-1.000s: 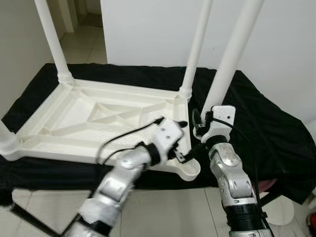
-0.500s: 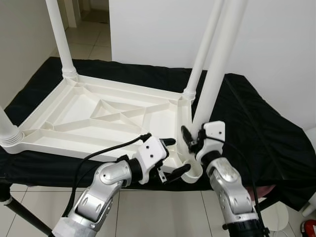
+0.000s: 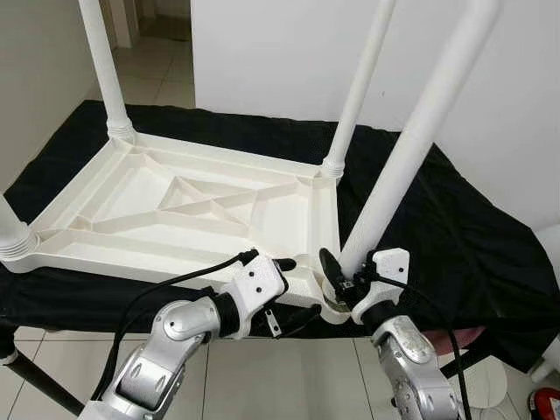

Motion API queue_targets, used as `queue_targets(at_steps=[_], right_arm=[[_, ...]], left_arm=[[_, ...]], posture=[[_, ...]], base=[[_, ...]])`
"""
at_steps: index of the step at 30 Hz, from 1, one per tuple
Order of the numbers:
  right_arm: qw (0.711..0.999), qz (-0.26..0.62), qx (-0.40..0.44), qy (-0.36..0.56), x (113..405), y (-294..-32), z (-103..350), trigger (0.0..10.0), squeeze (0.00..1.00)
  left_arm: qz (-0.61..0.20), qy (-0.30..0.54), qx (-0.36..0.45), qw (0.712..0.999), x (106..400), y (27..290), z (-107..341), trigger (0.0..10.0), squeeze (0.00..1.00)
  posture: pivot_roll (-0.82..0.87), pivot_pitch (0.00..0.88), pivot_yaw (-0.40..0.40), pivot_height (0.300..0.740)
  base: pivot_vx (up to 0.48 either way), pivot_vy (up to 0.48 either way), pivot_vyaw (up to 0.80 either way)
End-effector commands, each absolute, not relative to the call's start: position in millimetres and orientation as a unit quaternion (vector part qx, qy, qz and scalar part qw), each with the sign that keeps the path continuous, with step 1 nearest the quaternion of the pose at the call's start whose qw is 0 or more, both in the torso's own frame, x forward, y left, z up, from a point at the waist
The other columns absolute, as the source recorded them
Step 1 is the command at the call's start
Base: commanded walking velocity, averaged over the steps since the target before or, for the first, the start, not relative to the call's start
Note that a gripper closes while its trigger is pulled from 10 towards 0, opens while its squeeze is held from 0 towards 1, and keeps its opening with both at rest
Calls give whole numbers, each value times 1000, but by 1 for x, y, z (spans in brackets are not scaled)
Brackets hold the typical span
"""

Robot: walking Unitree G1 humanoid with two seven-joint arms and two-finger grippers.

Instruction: Building children table

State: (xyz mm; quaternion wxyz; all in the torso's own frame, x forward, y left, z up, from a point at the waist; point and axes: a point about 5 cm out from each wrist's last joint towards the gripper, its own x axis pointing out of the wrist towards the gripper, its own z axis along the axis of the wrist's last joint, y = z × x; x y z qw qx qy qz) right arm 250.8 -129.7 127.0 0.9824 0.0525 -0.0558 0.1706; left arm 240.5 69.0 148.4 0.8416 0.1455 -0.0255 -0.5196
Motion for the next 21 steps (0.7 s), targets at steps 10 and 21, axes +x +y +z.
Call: queue_targets(at_steps=[10,21], right_arm=[[982,185,37,-29,248,-134,103,10000,0],[978,206,5,-22,248,-141,97,10000,0]], left_arm=[[-485,4,88,870,236,71,148,10000,0],[-457,12,86,885,237,85,149,10000,0]], posture=[[6,0,-115,740],[19,0,-120,740]], base=[[0,0,0],[0,0,0]])
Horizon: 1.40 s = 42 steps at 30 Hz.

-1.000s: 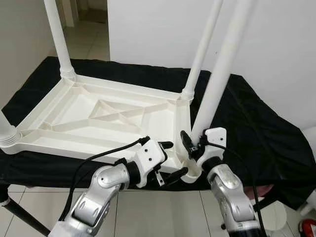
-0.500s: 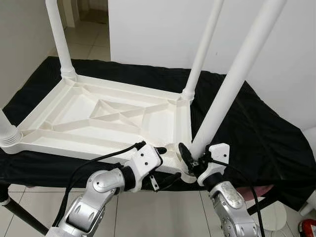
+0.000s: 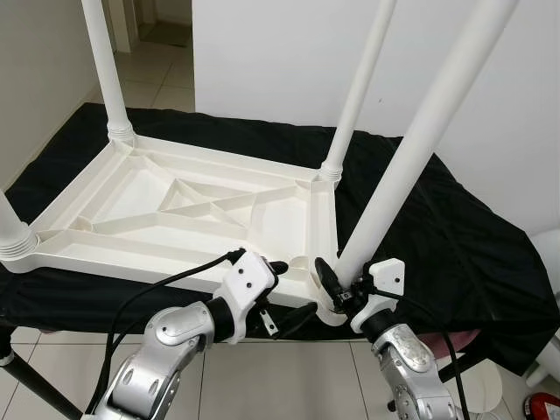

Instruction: Building children table

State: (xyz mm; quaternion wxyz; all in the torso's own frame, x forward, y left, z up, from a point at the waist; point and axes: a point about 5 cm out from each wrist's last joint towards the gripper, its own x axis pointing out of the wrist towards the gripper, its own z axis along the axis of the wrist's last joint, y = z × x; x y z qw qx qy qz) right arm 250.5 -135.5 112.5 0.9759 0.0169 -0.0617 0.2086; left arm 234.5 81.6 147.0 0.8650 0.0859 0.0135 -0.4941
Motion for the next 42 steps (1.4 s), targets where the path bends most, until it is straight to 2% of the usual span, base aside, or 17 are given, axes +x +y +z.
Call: queue_targets(at_steps=[1,33,34,36,39,42], right_arm=[[977,210,3,-22,247,-141,96,10000,0],[959,272,-56,-47,234,-145,89,10000,0],[967,251,-26,-35,236,-149,85,10000,0],[967,251,-26,-35,236,-149,85,10000,0],[977,207,41,-9,239,-156,78,10000,0],[979,195,55,-2,240,-157,76,10000,0]], left_arm=[[-456,13,87,886,237,86,149,10000,0],[-452,0,101,886,238,85,156,10000,0],[-452,-2,102,886,238,85,157,10000,0],[-452,-2,102,886,238,85,157,10000,0],[-452,-4,103,886,238,83,157,10000,0],[-452,-5,104,886,237,83,158,10000,0]], posture=[[20,0,-120,740],[24,0,-98,740],[23,0,-101,740],[23,0,-101,740],[22,0,-103,740],[21,0,-102,740]], base=[[0,0,0],[0,0,0],[0,0,0],[0,0,0],[0,0,0],[0,0,0]])
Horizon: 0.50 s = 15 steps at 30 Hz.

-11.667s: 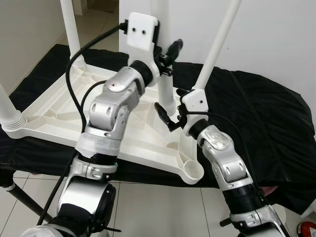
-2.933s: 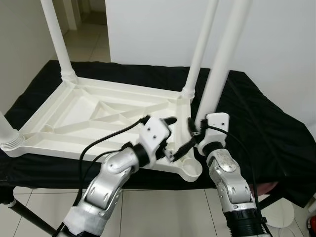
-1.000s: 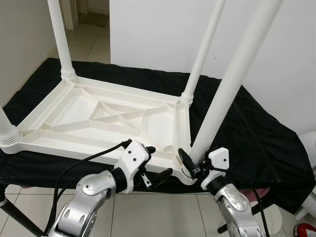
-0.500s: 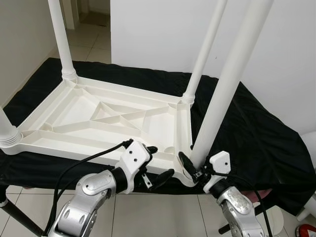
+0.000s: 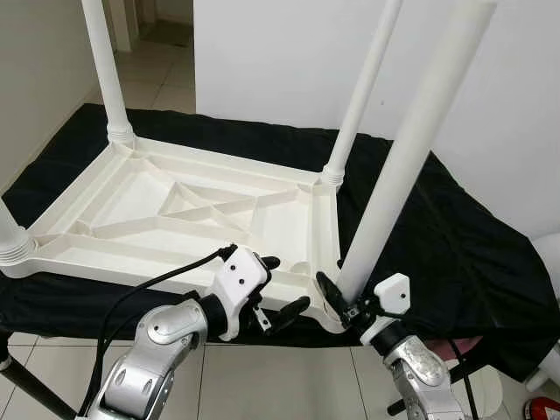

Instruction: Building children table

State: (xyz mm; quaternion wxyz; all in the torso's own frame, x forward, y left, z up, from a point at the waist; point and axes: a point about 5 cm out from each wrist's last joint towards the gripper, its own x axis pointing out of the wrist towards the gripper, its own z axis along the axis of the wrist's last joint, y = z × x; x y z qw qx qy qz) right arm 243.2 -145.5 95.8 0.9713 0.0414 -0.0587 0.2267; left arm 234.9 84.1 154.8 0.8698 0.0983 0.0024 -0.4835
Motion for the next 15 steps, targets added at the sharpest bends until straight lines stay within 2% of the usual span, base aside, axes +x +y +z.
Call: queue_targets(at_steps=[1,15], right_arm=[[980,189,63,4,240,-157,74,10000,0],[981,162,100,25,241,-159,68,10000,0]], left_arm=[[-452,-6,105,886,236,82,158,10000,0],[-454,-10,107,885,236,80,158,10000,0]], posture=[[20,0,-102,740],[17,0,-106,740]], base=[[0,0,0],[0,0,0]])
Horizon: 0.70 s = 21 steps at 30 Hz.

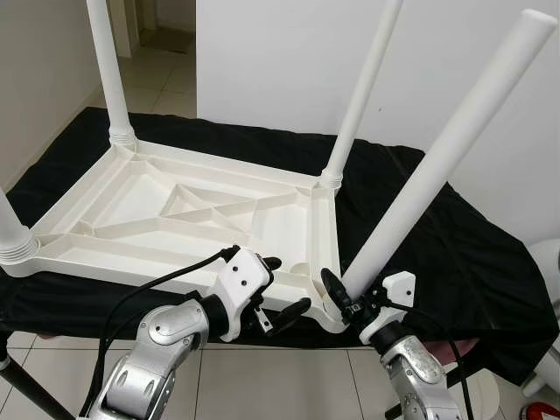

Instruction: Building children table

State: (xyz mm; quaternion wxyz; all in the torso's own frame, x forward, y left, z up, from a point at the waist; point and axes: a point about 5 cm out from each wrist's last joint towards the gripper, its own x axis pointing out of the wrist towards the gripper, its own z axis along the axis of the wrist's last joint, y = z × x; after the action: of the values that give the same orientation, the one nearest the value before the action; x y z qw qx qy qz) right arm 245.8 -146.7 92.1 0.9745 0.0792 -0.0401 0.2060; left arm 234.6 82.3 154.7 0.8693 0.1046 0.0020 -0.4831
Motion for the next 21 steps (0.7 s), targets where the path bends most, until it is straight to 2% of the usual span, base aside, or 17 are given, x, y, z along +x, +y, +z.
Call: queue_targets(at_steps=[1,7,13,21], right_arm=[[982,159,99,25,241,-158,68,10000,0],[984,149,93,20,244,-158,72,10000,0],[995,69,64,18,260,-161,75,10000,0],[998,23,54,21,272,-158,77,10000,0]], left_arm=[[-454,-11,107,885,236,79,158,10000,0],[-454,-11,108,884,236,79,159,10000,0],[-454,-13,108,884,235,77,158,10000,0],[-455,-16,110,884,235,76,158,10000,0]], posture=[[17,0,-106,740],[17,0,-106,740],[22,0,-116,740],[23,0,-117,740]], base=[[0,0,0],[0,0,0],[0,0,0],[0,0,0]])
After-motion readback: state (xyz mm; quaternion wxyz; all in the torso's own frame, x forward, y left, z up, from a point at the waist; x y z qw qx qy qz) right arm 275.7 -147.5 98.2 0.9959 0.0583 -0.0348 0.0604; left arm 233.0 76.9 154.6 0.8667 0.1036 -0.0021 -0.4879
